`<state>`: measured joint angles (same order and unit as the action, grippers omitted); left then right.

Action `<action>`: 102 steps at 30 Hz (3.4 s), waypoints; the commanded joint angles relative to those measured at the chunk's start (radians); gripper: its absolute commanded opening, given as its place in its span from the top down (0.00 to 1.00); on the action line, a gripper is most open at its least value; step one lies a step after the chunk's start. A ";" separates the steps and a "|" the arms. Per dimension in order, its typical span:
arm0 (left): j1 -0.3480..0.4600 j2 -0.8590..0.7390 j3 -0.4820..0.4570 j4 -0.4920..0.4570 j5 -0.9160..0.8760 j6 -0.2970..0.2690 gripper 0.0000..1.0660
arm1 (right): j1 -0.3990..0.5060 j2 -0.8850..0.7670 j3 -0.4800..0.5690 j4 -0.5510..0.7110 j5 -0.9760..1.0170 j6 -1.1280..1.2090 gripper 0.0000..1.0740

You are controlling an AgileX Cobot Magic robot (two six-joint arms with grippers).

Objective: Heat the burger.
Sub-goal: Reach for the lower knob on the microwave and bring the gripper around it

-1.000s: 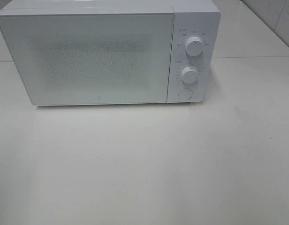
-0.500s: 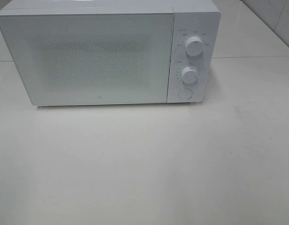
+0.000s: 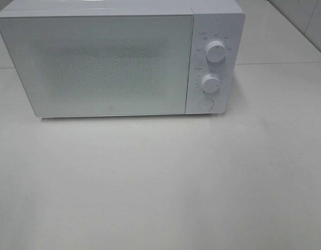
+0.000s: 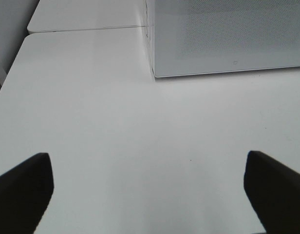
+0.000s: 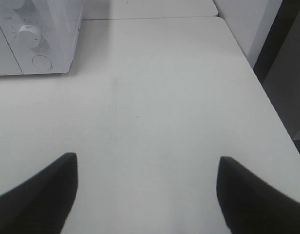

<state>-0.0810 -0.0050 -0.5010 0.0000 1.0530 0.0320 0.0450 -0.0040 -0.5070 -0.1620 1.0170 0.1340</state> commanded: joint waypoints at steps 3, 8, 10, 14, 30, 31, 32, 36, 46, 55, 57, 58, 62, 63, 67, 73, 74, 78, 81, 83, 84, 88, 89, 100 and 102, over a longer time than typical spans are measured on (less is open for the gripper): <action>0.001 -0.025 0.003 -0.011 -0.014 0.000 0.06 | -0.006 -0.021 0.001 -0.002 -0.008 -0.005 0.29; 0.001 -0.024 0.003 -0.011 -0.013 0.000 0.06 | -0.006 -0.021 0.001 -0.002 -0.008 -0.005 0.29; 0.001 -0.024 0.003 -0.011 -0.013 0.000 0.06 | -0.006 -0.021 0.001 -0.002 -0.008 -0.005 0.29; 0.001 -0.024 0.003 -0.011 -0.013 0.000 0.06 | -0.006 -0.021 0.001 -0.002 -0.008 -0.005 0.29; 0.001 -0.024 0.003 -0.011 -0.013 0.000 0.06 | -0.005 -0.020 0.001 0.002 -0.009 -0.001 0.29; 0.001 -0.024 0.003 -0.011 -0.013 0.000 0.06 | -0.005 -0.020 0.001 0.002 -0.009 -0.001 0.29; 0.001 -0.024 0.003 -0.011 -0.013 0.000 0.06 | -0.005 -0.008 -0.010 0.003 -0.015 -0.002 0.29; 0.001 -0.024 0.003 -0.011 -0.013 0.000 0.06 | -0.005 0.021 -0.038 0.004 -0.030 -0.002 0.29; 0.001 -0.024 0.003 -0.011 -0.013 0.000 0.06 | -0.005 0.136 -0.037 -0.006 -0.297 -0.001 0.29; 0.001 -0.024 0.003 -0.011 -0.013 0.000 0.06 | -0.005 0.293 0.046 -0.004 -0.525 -0.001 0.29; 0.001 -0.024 0.003 -0.011 -0.013 0.000 0.06 | -0.005 0.326 0.069 -0.003 -0.595 -0.001 0.29; 0.001 -0.024 0.003 -0.011 -0.013 0.000 0.06 | -0.005 0.339 0.079 -0.002 -0.621 -0.001 0.29; 0.001 -0.024 0.003 -0.011 -0.013 0.000 0.06 | -0.005 0.407 0.117 -0.001 -0.738 0.000 0.29; 0.001 -0.024 0.003 -0.011 -0.013 0.000 0.06 | -0.005 0.423 0.122 -0.001 -0.762 0.000 0.29; 0.001 -0.024 0.003 -0.011 -0.013 0.000 0.06 | -0.005 0.526 0.137 0.003 -0.880 0.015 0.29; 0.001 -0.024 0.003 -0.011 -0.013 0.000 0.06 | -0.005 0.607 0.137 0.003 -0.996 0.038 0.29; 0.001 -0.024 0.003 -0.011 -0.013 0.000 0.06 | -0.005 0.643 0.137 0.002 -1.048 0.040 0.29; 0.001 -0.024 0.003 -0.011 -0.013 0.000 0.06 | -0.005 0.709 0.137 -0.002 -1.154 0.039 0.29; 0.001 -0.024 0.003 -0.011 -0.013 0.000 0.06 | -0.005 0.789 0.137 -0.005 -1.260 0.037 0.29; 0.001 -0.024 0.003 -0.011 -0.013 0.000 0.06 | -0.005 0.811 0.137 -0.005 -1.280 0.036 0.29; 0.001 -0.024 0.003 -0.011 -0.013 0.000 0.06 | -0.005 0.854 0.137 -0.005 -1.315 0.036 0.29; 0.001 -0.024 0.003 -0.011 -0.013 0.000 0.06 | -0.005 0.917 0.137 -0.005 -1.373 0.022 0.29; 0.001 -0.024 0.003 -0.011 -0.013 0.000 0.06 | -0.005 0.940 0.137 -0.005 -1.394 0.012 0.29; 0.001 -0.024 0.003 -0.011 -0.013 0.000 0.06 | -0.005 1.144 0.137 0.003 -1.631 -0.120 0.29; 0.001 -0.024 0.003 -0.011 -0.013 0.000 0.06 | -0.005 1.172 0.137 0.003 -1.672 -0.134 0.30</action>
<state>-0.0810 -0.0050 -0.5010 0.0000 1.0500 0.0330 0.0450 1.1650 -0.3710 -0.1600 -0.6240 0.0190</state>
